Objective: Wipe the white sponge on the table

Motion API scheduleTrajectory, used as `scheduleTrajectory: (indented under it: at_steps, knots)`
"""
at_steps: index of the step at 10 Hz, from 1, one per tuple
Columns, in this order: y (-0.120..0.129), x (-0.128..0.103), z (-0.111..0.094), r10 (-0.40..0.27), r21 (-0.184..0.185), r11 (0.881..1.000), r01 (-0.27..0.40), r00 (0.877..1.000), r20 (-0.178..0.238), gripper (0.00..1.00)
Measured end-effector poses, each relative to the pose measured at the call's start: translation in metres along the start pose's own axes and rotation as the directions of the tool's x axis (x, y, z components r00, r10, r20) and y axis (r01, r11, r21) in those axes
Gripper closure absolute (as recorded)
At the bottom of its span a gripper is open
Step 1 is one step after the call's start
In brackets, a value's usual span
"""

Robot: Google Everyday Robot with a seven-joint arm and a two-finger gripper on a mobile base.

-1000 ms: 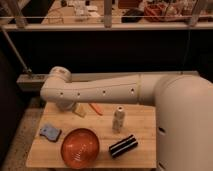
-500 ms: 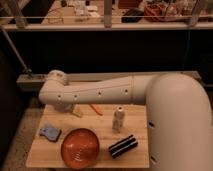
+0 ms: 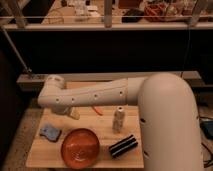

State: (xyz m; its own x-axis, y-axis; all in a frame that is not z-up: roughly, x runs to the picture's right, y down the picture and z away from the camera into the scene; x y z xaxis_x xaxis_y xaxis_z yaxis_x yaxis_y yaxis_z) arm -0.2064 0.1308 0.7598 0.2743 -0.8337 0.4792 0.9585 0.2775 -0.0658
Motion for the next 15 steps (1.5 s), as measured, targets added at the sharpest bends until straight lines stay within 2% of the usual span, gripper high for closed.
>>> scheduleTrajectory:
  at_steps: [10, 15]
  knots:
    - [-0.014, -0.018, 0.027, -0.082, 0.049, 0.996, 0.081, 0.996, 0.028, 0.2]
    - [-0.017, -0.028, 0.034, -0.116, 0.079, 0.991, 0.112, 0.992, 0.046, 0.2]
